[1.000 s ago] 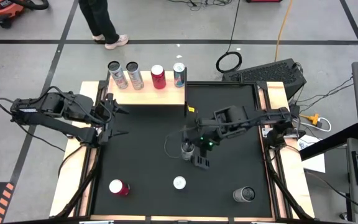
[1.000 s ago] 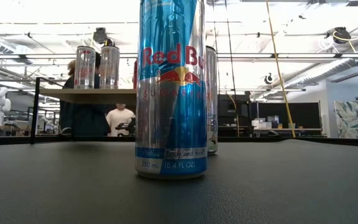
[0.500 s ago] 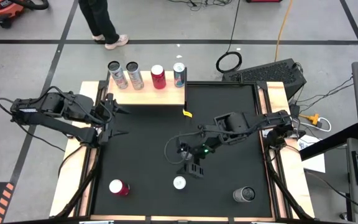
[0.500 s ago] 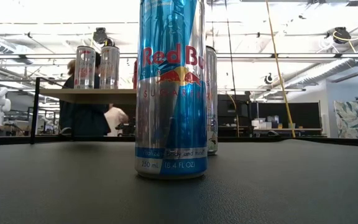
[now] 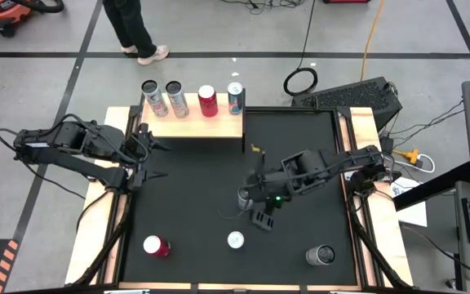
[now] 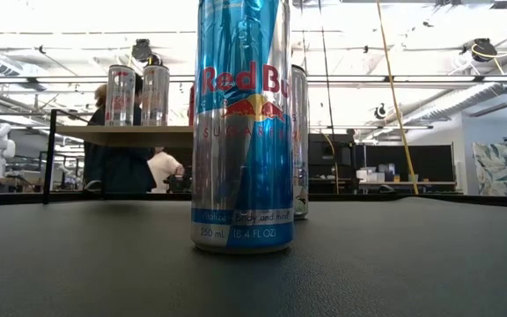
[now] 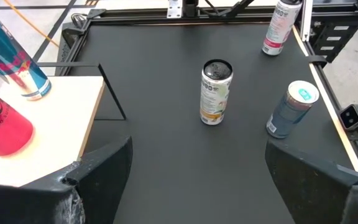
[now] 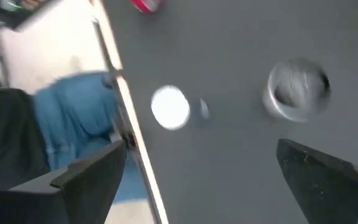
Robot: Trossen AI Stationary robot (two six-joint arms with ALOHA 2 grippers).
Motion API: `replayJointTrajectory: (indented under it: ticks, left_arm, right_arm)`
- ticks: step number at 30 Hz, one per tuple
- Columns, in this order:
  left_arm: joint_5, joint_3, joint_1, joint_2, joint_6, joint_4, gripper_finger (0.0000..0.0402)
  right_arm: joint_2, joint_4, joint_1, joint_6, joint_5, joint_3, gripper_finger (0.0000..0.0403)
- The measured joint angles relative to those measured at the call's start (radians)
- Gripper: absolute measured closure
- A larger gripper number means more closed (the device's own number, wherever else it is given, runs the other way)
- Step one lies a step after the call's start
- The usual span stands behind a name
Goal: Place canned beverage on shelf
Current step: Put the white pink soda can aligned with the white pink soda can on the shelf
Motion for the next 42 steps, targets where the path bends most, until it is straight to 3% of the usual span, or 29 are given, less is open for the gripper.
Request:
replayJointTrajectory:
  ticks: [3, 12, 22, 28, 42]
  left_arm:
    - [0.000, 0.000, 0.000, 0.000, 0.000, 0.000, 0.0035]
    - [0.000, 0.000, 0.000, 0.000, 0.000, 0.001, 0.0035]
    - [0.000, 0.000, 0.000, 0.000, 0.000, 0.004, 0.0035]
    - [0.000, 0.000, 0.000, 0.000, 0.000, 0.004, 0.0035]
    - [0.000, 0.000, 0.000, 0.000, 0.008, 0.004, 0.0035]
  right_arm:
    - [0.000, -0.113, 0.034, 0.103, 0.001, 0.000, 0.0005]
    - [0.008, -0.110, 0.176, 0.281, 0.050, -0.068, 0.0005]
    - [0.009, -0.113, 0.312, 0.481, 0.042, -0.284, 0.0005]
    - [0.010, -0.112, 0.368, 0.599, -0.039, -0.370, 0.0005]
    - [0.009, -0.111, 0.464, 0.832, 0.019, -0.453, 0.0005]
